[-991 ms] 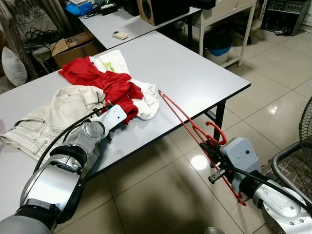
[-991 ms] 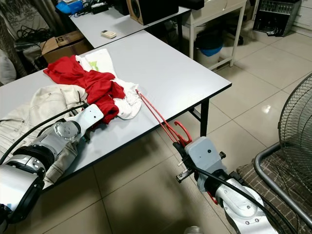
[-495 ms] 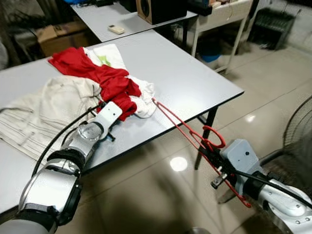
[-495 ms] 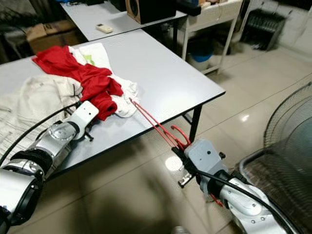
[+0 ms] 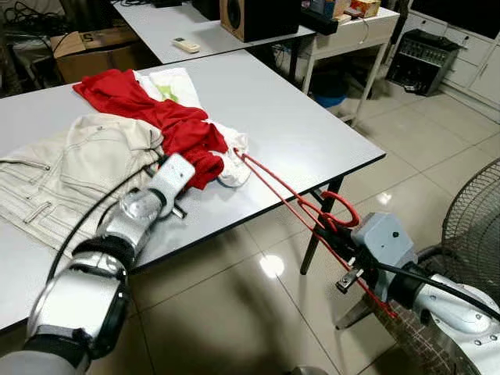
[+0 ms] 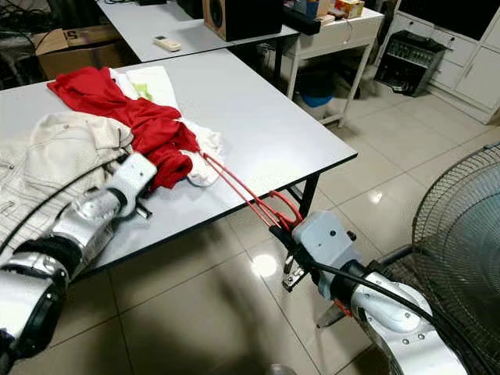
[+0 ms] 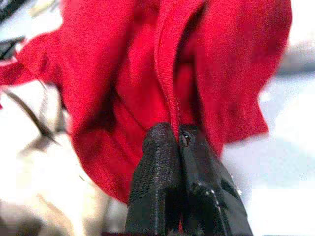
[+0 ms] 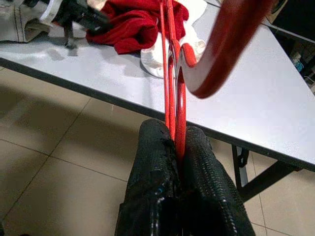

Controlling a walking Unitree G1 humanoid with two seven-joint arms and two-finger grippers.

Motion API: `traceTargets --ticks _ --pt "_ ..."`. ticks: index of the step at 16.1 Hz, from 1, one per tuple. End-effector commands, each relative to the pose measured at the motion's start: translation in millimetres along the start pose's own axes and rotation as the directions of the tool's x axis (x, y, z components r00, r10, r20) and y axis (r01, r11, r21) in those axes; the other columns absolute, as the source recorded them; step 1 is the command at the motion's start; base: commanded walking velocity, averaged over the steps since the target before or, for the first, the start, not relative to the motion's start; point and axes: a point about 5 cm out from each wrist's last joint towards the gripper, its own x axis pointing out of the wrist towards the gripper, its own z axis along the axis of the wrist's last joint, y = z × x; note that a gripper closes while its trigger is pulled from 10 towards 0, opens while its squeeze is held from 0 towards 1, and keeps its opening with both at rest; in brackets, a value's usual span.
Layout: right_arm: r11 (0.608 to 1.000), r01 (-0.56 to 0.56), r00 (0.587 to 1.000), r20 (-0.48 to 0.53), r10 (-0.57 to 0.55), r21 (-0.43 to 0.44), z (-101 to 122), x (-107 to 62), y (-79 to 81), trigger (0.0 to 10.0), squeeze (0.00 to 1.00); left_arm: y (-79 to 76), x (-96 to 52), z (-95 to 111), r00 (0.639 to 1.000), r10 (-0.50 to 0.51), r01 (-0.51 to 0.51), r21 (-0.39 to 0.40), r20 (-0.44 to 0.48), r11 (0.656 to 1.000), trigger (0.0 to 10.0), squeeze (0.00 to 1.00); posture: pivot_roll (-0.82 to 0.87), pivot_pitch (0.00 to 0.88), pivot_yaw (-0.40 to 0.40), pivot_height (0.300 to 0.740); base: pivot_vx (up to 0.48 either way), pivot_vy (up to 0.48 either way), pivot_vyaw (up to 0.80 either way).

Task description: Hang hanger

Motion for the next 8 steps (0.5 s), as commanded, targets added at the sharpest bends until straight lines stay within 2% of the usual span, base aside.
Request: traceTargets --ticks 1,3,4,5,7,8 --pt "1.0 -0.018 1.0 0.01 0.018 0.004 1.3 -1.9 0.6 10.0 0.0 10.3 1.7 19.7 0.997 0.015 -0.015 -0.008 0.077 1.0 0.0 0.0 -0.33 0.0 0.02 0.74 0.0 0.0 0.0" --pt "1.0 -0.028 1.0 0.012 0.027 0.011 1.3 -4.2 0.6 10.0 0.0 15.9 2.2 36.1 0.989 0.006 -0.003 -0.016 0.149 1.0 0.0 0.0 -0.32 0.0 0.033 0.74 0.0 0.0 0.0" --pt "1.0 -0.001 1.0 -0.005 0.001 0.007 -1.5 -3.2 -2.6 10.0 0.0 18.3 1.5 52.0 0.976 -0.04 0.037 0.018 0.216 0.999 0.0 0.0 -0.32 0.0 0.047 0.74 0.0 0.0 0.0" --pt "1.0 0.007 1.0 -0.005 -0.007 0.009 -1.8 -2.5 -3.7 10.0 0.0 19.1 1.1 57.0 0.97 -0.054 0.049 0.027 0.236 0.998 0.0 0.0 -0.32 0.0 0.05 0.74 0.0 0.0 0.0" --pt "0.999 0.025 1.0 0.013 -0.025 0.021 -1.3 0.7 -6.6 10.0 0.0 20.5 -1.4 72.7 0.947 -0.11 0.101 0.047 0.302 0.994 0.0 0.0 -0.3 0.0 0.068 0.74 0.0 0.0 0.0" --pt "1.0 0.016 0.999 0.044 -0.017 0.025 0.4 5.4 -7.4 10.0 0.0 20.8 -7.4 86.1 0.916 -0.188 0.165 0.094 0.354 0.982 0.0 0.0 -0.3 0.0 0.083 0.74 0.0 0.0 0.0"
